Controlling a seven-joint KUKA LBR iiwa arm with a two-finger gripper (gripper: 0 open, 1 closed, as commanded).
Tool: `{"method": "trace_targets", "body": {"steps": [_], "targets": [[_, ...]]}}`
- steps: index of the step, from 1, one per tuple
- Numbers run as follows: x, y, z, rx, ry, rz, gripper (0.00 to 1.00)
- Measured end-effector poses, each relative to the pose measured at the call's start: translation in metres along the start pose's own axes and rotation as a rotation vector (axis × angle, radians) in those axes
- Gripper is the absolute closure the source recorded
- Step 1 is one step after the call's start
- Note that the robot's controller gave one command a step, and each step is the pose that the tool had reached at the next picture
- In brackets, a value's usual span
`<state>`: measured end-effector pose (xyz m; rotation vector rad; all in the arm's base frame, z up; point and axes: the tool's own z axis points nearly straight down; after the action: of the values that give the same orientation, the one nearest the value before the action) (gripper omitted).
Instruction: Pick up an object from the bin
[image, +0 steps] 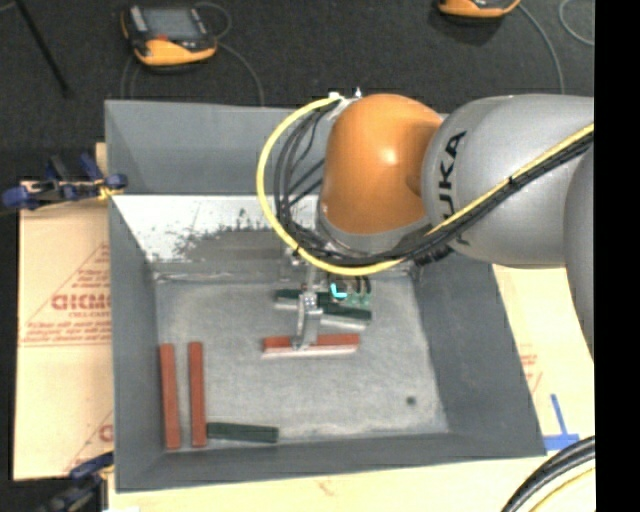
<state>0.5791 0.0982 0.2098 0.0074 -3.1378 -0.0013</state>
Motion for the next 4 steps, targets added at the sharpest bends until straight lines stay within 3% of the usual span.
{"method": "trace_targets", "body": {"steps": [1,2,3,4], "targets": [[-0.002,0.000,-0.005,-0.001,-0.008,0.002,0.00],[0.008,-0.013,0.043,0.000,-0.014,-0.016,0.00],[0.023,-0.027,0.135,0.000,-0.005,0.197,1.00],[0.023,-0.027,0.135,0.000,-0.005,0.198,1.00]]}}
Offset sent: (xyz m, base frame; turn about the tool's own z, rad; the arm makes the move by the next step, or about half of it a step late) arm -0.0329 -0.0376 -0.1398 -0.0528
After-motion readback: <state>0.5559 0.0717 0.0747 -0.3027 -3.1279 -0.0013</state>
